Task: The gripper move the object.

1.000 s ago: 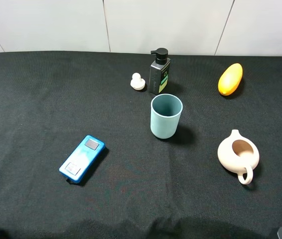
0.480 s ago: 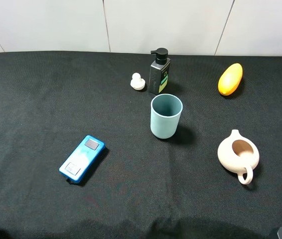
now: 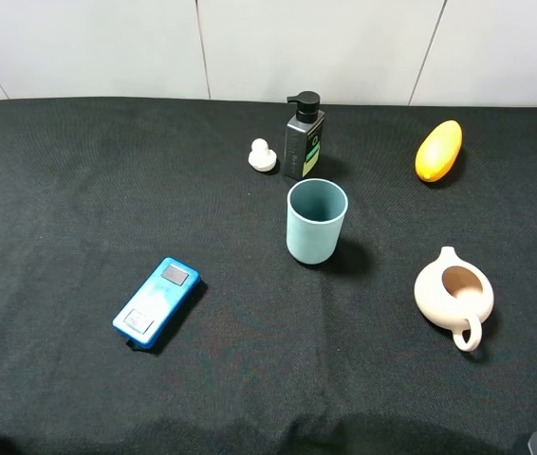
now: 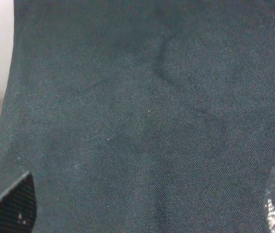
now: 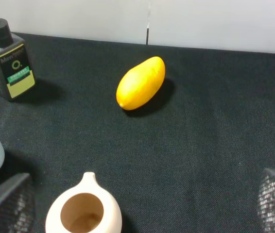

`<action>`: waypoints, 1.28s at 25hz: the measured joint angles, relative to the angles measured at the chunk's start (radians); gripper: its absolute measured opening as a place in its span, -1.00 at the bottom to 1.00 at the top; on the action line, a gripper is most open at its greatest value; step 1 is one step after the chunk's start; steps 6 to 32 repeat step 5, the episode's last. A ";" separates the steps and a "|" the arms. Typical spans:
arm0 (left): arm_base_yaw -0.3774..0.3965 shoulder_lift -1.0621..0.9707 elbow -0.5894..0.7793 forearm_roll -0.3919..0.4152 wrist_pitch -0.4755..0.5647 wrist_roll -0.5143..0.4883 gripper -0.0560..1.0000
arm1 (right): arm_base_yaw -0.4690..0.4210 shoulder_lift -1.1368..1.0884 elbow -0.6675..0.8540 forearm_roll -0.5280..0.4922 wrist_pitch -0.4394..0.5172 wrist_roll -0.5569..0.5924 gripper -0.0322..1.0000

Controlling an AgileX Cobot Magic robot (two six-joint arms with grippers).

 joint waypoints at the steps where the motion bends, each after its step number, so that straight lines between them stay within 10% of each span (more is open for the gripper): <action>1: 0.000 0.000 0.000 0.000 0.000 0.000 0.98 | 0.000 0.000 0.000 0.000 0.000 0.000 0.41; 32: 0.000 0.000 0.000 0.000 0.000 0.001 0.98 | 0.000 0.000 0.000 0.000 0.000 0.000 0.41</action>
